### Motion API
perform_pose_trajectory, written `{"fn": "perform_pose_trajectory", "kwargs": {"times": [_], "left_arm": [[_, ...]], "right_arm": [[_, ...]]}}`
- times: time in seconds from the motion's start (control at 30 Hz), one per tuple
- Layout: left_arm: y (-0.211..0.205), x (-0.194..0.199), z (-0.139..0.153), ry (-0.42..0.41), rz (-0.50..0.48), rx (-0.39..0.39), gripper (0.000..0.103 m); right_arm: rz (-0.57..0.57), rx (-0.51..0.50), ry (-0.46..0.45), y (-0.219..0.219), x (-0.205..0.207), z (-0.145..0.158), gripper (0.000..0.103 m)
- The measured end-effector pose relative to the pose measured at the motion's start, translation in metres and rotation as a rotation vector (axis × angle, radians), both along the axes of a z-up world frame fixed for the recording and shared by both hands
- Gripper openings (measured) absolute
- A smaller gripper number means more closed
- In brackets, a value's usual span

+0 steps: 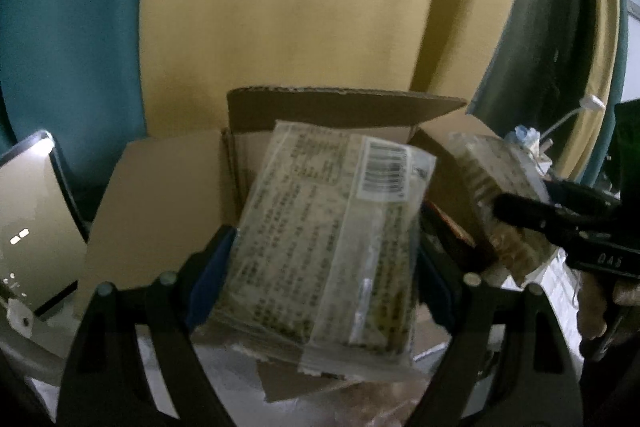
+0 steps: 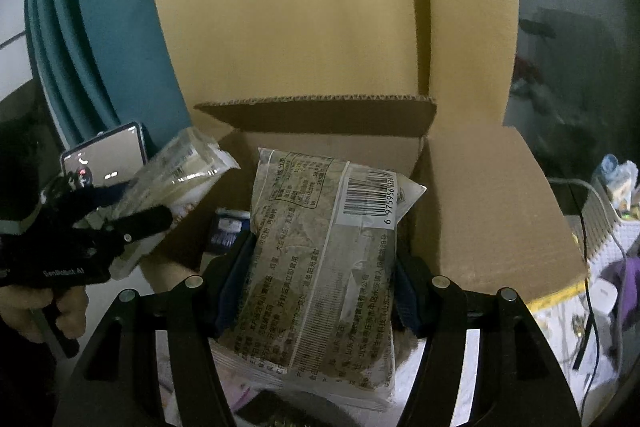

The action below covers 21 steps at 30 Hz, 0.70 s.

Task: Organize snacks
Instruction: 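Lower both bread packets into the box and open both grippers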

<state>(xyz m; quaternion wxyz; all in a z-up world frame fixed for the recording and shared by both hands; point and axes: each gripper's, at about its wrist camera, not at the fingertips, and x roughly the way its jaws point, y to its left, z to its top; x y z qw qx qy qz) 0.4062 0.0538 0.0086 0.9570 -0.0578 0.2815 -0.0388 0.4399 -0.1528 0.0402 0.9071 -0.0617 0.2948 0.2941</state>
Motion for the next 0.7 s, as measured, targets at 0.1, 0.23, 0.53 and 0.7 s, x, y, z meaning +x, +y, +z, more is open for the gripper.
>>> {"fn": "perform_pose_trajectory", "kwargs": {"times": [0.1, 0.23, 0.53, 0.7], "left_arm": [[0.004, 0.014, -0.003, 0.013, -0.009, -0.034, 0.085], [0.007, 0.025, -0.006, 0.021, -0.007, -0.054, 0.086], [0.016, 0.029, -0.006, -0.001, 0.015, -0.068, 0.090], [0.021, 0.019, -0.002, -0.016, 0.027, -0.064, 0.091]], "right_arm": [[0.005, 0.000, -0.004, 0.006, 0.010, 0.003, 0.067], [-0.001, 0.004, 0.007, 0.013, 0.025, 0.001, 0.067], [-0.037, 0.038, 0.038, 0.029, 0.054, -0.003, 0.086], [-0.059, 0.041, 0.037, 0.031, 0.054, 0.000, 0.091]]}}
